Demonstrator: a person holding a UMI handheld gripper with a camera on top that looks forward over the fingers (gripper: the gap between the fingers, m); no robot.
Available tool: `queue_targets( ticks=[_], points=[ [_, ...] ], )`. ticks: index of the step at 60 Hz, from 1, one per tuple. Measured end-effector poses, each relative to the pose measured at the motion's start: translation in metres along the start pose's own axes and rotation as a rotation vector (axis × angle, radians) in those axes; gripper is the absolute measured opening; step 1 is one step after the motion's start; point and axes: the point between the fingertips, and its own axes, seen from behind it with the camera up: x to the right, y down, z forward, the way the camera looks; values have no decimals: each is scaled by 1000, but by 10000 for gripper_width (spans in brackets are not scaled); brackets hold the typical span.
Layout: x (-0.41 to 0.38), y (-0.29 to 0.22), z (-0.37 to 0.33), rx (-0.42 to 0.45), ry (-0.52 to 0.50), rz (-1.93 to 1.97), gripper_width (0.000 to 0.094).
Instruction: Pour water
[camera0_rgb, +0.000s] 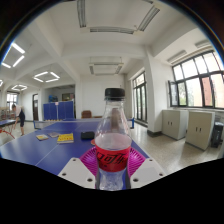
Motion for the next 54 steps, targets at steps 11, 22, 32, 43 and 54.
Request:
queue_targets(
  ticks=[11,22,32,43,54],
  points=[
    [16,91,8,-140,6,-68,340],
    [20,116,7,-147,22,-77,346],
    [21,124,1,-183,61,-74,566],
    [24,124,-28,-310,80,-12,851],
    [8,88,-96,-334,97,-65,849]
  ],
)
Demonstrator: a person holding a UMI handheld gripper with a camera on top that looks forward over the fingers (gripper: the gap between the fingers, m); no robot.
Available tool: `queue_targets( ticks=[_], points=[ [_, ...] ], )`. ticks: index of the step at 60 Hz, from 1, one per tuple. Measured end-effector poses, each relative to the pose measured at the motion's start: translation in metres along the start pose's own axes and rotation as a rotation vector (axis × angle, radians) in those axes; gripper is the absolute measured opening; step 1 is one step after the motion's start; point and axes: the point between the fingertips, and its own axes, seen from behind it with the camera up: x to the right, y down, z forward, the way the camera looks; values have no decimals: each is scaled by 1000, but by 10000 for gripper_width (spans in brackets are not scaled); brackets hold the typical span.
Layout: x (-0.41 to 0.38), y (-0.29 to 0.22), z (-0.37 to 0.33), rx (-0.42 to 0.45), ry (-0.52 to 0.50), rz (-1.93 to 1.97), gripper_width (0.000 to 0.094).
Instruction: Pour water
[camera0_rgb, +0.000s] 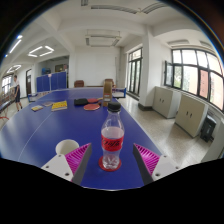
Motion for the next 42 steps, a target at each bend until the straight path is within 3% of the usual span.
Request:
queue_targets(
  ticks=[24,42],
  points=[
    [-42,27,-251,-60,14,-68,849],
    [-46,42,-341,-60,23,-103,848]
  ],
)
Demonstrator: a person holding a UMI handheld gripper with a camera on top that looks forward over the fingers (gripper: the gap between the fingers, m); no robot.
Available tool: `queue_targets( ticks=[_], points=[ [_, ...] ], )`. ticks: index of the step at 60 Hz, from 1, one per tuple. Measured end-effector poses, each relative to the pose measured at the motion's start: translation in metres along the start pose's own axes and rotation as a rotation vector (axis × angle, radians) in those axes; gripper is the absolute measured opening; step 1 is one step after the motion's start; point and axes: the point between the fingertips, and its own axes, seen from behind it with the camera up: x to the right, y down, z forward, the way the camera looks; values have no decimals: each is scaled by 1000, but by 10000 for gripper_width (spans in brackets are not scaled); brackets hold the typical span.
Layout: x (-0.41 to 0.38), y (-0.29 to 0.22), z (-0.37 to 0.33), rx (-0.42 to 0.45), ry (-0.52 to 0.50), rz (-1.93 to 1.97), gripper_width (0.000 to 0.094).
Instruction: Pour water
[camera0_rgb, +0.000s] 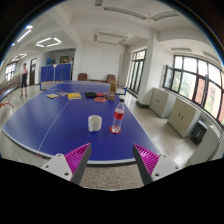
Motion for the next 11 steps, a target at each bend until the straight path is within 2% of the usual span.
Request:
queue_targets(
  ticks=[11],
  points=[
    [5,2,-13,10,18,1,851]
  ],
)
